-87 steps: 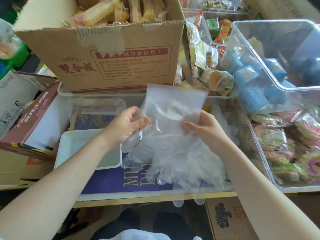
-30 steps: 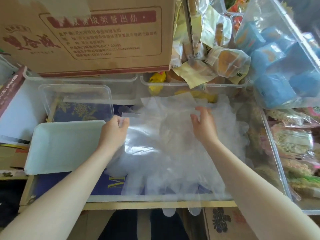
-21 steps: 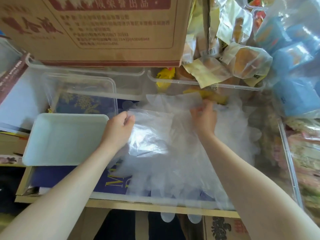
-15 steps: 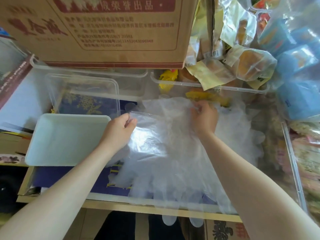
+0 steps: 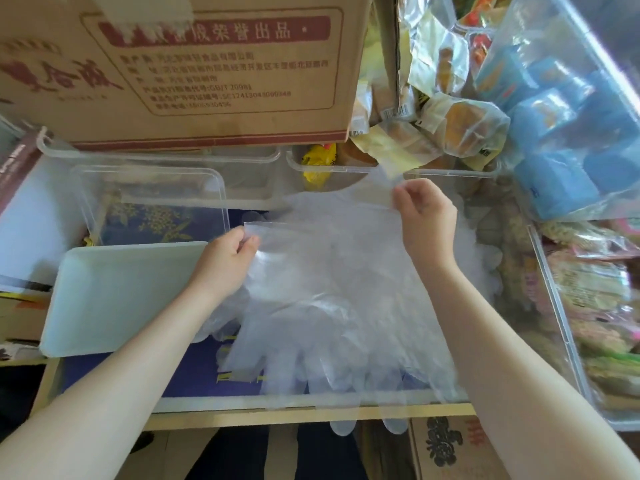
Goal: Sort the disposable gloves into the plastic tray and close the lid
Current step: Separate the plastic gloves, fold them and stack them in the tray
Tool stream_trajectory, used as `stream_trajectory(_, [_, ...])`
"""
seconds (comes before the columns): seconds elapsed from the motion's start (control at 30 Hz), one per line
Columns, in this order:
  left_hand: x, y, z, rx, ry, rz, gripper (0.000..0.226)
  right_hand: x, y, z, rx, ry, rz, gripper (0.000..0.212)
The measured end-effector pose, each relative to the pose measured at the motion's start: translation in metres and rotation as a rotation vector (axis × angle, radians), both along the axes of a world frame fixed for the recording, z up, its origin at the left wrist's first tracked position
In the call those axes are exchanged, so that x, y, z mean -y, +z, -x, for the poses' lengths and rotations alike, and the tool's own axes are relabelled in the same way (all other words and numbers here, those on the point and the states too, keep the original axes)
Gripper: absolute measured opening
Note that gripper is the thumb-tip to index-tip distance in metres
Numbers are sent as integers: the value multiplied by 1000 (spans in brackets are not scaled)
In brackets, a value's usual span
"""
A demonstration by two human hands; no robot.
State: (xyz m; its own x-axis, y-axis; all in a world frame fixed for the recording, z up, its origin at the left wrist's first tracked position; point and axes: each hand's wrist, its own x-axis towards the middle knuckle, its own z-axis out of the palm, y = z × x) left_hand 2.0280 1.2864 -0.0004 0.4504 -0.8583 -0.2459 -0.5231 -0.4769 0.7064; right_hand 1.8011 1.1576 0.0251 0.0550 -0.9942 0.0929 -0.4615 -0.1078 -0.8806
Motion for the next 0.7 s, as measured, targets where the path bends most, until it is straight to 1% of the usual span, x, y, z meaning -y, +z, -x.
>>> stream_trajectory(0.07, [1, 1, -2, -11, -11, 2, 23, 1, 4, 8, 53, -39, -87, 16])
stream_trajectory(0.13, [2, 1, -4, -31, -14, 24, 21, -2, 11, 15, 117, -41, -147, 21])
stream_trajectory(0.23, [2, 2, -9, -93, -9, 30, 20, -11, 24, 23, 270, 44, -181, 21])
stream_trajectory(0.3, [3, 1, -15, -186, 17, 24, 25, -19, 37, 27, 372, 116, -219, 19])
stream_trajectory(0.37, [5, 1, -20, -290, 48, 55, 33, -26, 50, 29, 409, 166, -256, 19])
stream_trajectory(0.4, [6, 3, -22, -332, 74, 75, 33, -30, 57, 29, 426, 202, -282, 20])
stream_trajectory(0.47, [10, 7, -24, -376, 118, 102, 25, -38, 68, 30, 502, 284, -379, 19])
stream_trajectory(0.5, [11, 10, -25, -380, 124, 111, 23, -41, 72, 30, 532, 300, -432, 17])
stream_trajectory(0.53, [12, 12, -26, -376, 122, 126, 25, -44, 74, 29, 519, 276, -455, 17])
stream_trajectory(0.57, [13, 14, -27, -365, 119, 145, 26, -46, 74, 29, 417, 204, -427, 18])
stream_trajectory(0.6, [13, 18, -26, -356, 122, 172, 27, -47, 73, 28, 229, 96, -356, 19])
stream_trajectory(0.67, [14, 26, -24, -361, 161, 239, 28, -50, 73, 32, -223, -172, -145, 16])
stream_trajectory(0.7, [13, 32, -21, -384, 185, 286, 28, -53, 75, 33, -365, -277, -64, 17])
